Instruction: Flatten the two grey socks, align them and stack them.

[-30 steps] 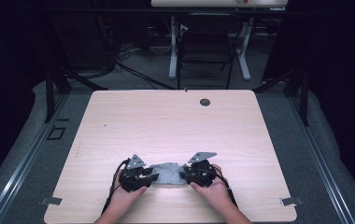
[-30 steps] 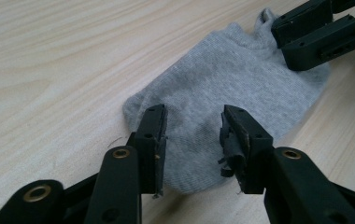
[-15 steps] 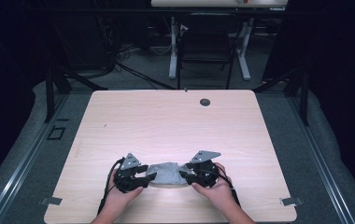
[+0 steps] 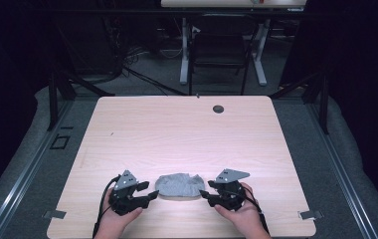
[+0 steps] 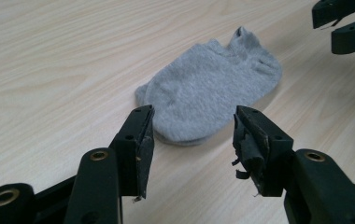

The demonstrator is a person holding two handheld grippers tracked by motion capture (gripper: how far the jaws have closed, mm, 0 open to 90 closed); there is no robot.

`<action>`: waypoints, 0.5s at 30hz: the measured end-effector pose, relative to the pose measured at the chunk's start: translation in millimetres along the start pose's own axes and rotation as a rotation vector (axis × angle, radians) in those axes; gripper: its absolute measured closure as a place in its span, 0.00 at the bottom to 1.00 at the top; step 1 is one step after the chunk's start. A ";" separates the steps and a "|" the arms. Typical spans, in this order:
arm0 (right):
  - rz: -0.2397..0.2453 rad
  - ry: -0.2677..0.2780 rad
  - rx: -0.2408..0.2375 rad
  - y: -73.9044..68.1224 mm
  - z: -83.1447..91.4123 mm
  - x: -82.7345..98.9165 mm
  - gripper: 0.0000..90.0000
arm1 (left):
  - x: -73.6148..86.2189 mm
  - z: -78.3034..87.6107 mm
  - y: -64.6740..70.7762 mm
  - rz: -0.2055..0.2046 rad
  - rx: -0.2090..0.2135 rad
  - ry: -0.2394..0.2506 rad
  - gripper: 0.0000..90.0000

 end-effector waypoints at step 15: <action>0.048 0.014 0.031 -5.9 9.4 21.9 0.59 | 18.7 1.8 -13.4 0.009 -0.026 -0.012 0.53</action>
Point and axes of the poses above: each handheld gripper's, and its own axes: z roughly backward along the jaws, x roughly out of its underside, y roughly to its right, the point moved 7 cm from there along -z, roughly forward along the jaws, and after that the axes turned 12 degrees about z, right-handed, at the moved point
